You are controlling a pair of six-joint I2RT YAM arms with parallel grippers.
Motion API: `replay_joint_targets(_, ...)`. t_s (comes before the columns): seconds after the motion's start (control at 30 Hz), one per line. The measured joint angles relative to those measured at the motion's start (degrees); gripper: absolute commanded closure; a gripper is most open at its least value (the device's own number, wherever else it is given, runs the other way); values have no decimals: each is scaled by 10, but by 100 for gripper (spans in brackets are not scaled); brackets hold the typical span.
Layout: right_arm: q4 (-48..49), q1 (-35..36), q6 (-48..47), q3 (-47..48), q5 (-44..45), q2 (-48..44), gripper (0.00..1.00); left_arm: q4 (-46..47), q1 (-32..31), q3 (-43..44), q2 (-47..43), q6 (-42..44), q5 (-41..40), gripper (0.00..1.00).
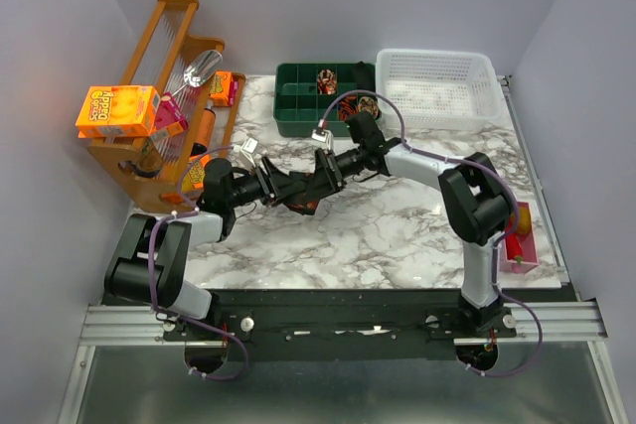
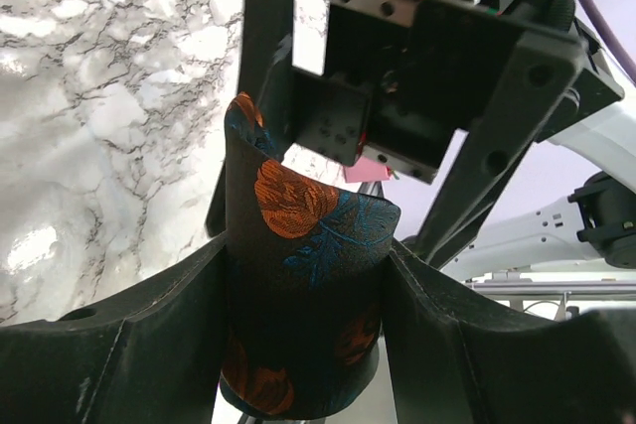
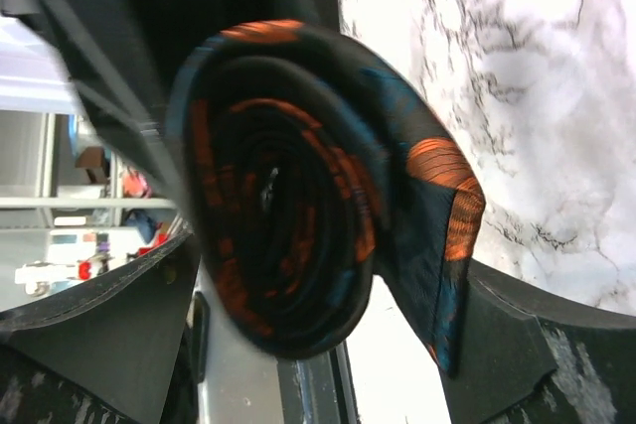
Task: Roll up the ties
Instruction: Pick up the tie at the center of the board.
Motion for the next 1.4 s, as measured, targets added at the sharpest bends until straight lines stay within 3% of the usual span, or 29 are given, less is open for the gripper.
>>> replay_joint_targets(0.17, 4, 9, 16, 0, -7, 18, 10, 0, 0, 0, 14, -1, 0, 35)
replay_joint_targets(0.2, 6, 10, 19, 0, -8, 18, 18, 0, 0, 0, 17, -1, 0, 35)
replay_joint_targets(0.3, 12, 15, 28, 5, -16, 18, 29, 0, 0, 0, 20, -1, 0, 35)
replay_joint_targets(0.57, 21, 27, 40, 11, -33, 25, 49, -5, 0, 0, 21, 1, 0, 35)
replay_joint_targets(0.7, 22, 32, 44, 11, -45, 32, 60, -24, 0, 1, 20, 8, -7, 31)
replay_joint_targets(0.87, 22, 34, 49, 11, -53, 34, 61, -71, -1, 13, 11, 28, -26, 19)
replay_joint_targets(1.0, 22, 34, 54, 11, -58, 34, 62, -146, -1, 35, -15, 56, -62, 1)
replay_joint_targets(1.27, 21, 34, 69, 45, -56, 36, 62, -426, 1, 161, -94, 173, -227, 1)
replay_joint_targets(1.4, 17, 25, 81, 91, -50, 44, 62, -522, 1, 211, -121, 206, -301, 1)
